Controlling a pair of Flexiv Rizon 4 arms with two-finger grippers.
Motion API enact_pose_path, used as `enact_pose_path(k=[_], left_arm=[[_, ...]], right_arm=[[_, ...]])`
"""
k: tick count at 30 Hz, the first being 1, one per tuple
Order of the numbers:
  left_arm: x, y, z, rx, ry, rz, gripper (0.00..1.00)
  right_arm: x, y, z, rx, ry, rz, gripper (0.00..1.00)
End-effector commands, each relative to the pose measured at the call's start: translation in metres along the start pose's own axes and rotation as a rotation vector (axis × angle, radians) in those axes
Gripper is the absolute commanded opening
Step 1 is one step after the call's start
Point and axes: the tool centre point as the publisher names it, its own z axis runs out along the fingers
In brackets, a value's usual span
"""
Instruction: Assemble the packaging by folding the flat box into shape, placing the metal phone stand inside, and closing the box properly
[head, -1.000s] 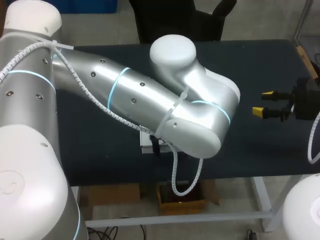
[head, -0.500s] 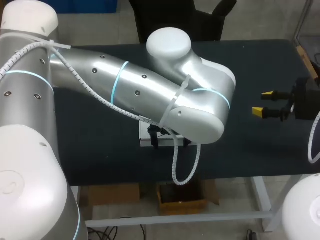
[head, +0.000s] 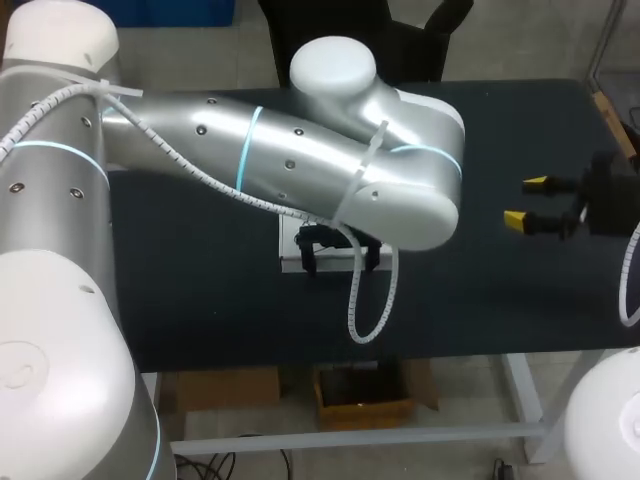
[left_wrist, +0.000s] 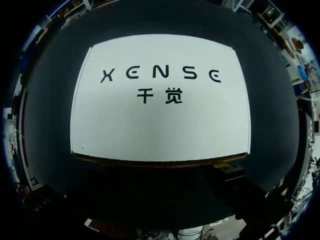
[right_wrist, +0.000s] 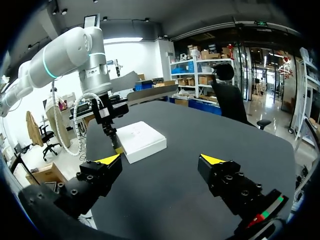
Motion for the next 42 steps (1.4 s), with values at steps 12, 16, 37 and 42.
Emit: enact_pose_path(k=[12,16,37,42], left_arm=[[0.000,-0.043,0.002,-0.031,0.011,-0.007,1.00],[-0.001,-0.055,0.004,-0.035,0.013,-0.011,1.00],[0.000,-0.144,0.011,-0.046,0.013,-0.007,1.00],[0.002,-0.168,0.012,-0.050,0.013,0.003,1.00]], right_arm=[[-0.024,0.007,0.008,-0.008,-0.013,-0.067,1.00],[-0.024,0.007,0.008,-0.008,-0.013,-0.067,1.00],[-0.024,0.007,0.008,-0.008,-0.013,-0.067,1.00],[-0.024,0.007,0.008,-0.008,-0.013,-0.067,1.00]])
